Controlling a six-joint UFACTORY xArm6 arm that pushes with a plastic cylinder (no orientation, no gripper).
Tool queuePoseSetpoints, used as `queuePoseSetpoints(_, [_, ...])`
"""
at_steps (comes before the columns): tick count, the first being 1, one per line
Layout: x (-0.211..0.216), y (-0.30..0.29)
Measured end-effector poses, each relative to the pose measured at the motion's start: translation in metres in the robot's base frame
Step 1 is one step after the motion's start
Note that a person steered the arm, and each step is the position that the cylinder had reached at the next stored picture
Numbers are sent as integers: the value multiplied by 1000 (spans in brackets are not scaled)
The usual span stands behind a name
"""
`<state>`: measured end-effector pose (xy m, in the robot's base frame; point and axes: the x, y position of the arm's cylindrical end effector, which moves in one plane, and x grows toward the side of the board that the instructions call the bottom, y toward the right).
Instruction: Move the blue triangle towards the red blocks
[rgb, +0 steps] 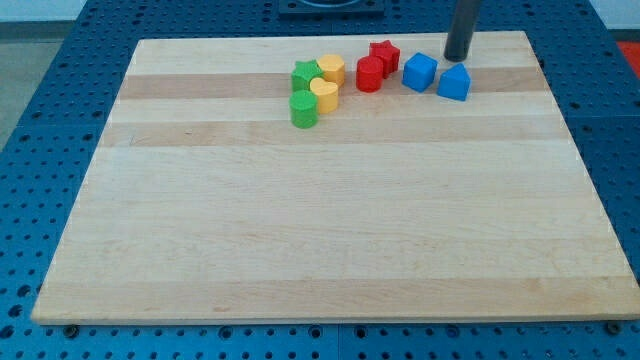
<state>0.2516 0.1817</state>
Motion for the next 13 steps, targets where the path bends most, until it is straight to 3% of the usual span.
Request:
queuePoseSetpoints(6, [60, 3])
queuePoseSetpoints(10, [92, -47])
queuePoseSetpoints(12, [90, 34])
queuePoseSetpoints(13, [130, 34])
